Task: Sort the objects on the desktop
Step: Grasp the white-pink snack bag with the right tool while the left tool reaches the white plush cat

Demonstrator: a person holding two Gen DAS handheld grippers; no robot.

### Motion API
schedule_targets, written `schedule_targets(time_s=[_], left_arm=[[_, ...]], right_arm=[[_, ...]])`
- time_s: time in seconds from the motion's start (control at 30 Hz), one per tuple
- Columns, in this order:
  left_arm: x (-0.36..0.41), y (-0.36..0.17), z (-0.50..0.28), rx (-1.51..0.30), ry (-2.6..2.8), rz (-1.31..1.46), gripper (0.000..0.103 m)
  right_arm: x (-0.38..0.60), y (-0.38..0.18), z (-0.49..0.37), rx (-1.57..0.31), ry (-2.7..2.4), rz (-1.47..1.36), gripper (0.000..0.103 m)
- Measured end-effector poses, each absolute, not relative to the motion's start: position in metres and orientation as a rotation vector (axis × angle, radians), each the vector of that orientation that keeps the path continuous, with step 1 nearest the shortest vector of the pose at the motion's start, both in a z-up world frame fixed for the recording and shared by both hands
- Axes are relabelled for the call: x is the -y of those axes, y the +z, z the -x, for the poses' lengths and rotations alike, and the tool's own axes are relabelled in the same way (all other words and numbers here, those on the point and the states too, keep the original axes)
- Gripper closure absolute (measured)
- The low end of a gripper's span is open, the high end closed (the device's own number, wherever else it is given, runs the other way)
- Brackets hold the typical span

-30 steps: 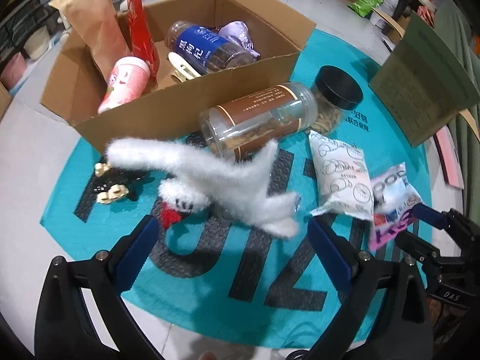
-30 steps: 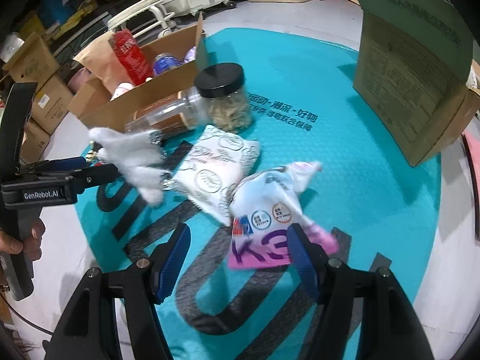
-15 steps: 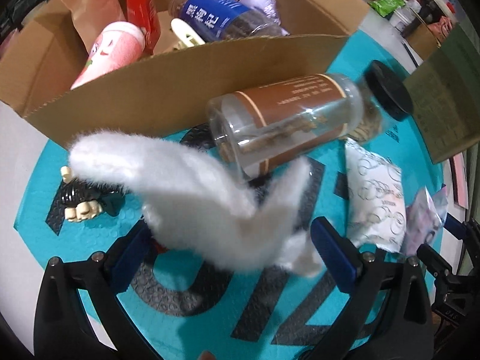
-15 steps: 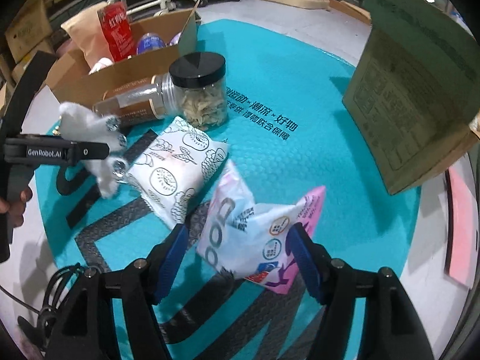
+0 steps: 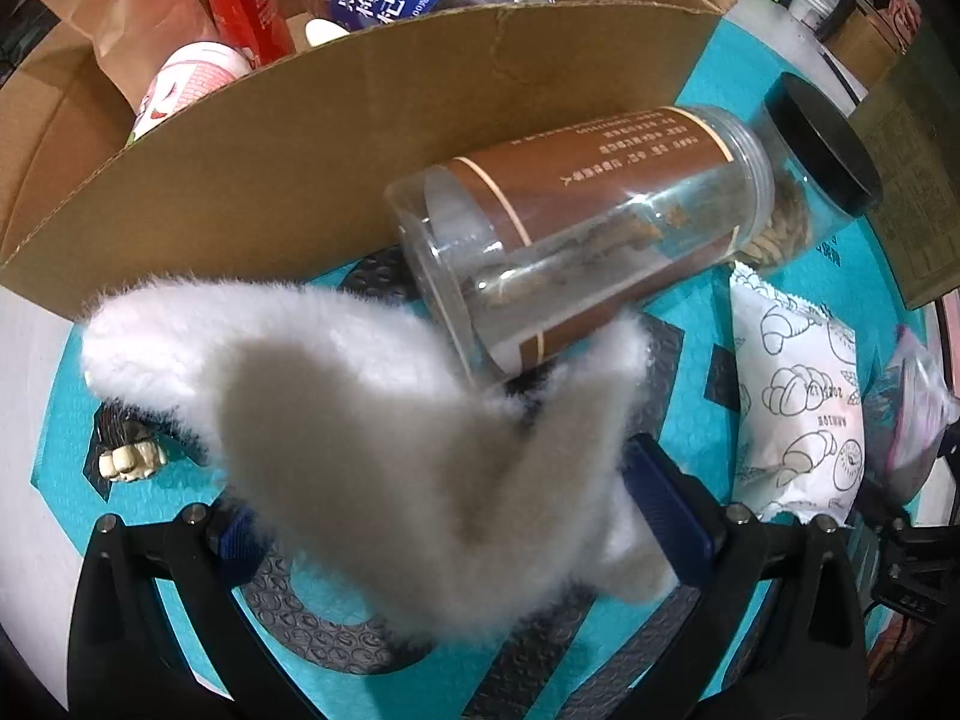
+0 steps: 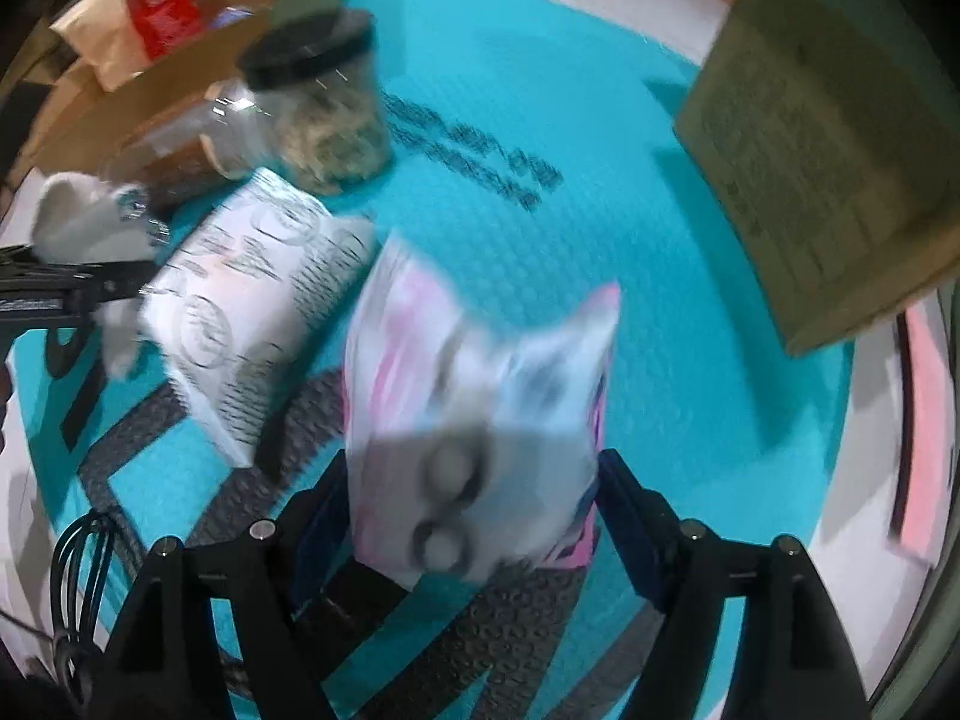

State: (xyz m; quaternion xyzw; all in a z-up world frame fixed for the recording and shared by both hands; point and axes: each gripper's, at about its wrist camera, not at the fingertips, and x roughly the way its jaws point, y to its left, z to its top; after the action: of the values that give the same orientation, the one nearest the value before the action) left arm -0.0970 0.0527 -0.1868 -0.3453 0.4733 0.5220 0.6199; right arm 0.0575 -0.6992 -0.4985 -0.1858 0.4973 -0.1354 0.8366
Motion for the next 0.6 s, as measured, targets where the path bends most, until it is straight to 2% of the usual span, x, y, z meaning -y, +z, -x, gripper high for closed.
schedule_targets(time_s=[0.3,0.47,0.6], left_arm=[[-0.051,-0.184,0.101,-1.051,1.168,0.788,0.007],[-0.050,-0.182,0.103,-1.012,1.139,0.819,0.015],[-0.049,-0.182,0.107,-1.011,1.144,0.805,0.025]], right_arm=[[0.714,-0.478,-0.051,-0.959,-0.222,0.207,0.024],[0.717,-0.479,-0.056,-0.945,-0.205,0.165,0.025],[0.721,-0.479,-0.056,-0.914,-0.184,0.141,0.031]])
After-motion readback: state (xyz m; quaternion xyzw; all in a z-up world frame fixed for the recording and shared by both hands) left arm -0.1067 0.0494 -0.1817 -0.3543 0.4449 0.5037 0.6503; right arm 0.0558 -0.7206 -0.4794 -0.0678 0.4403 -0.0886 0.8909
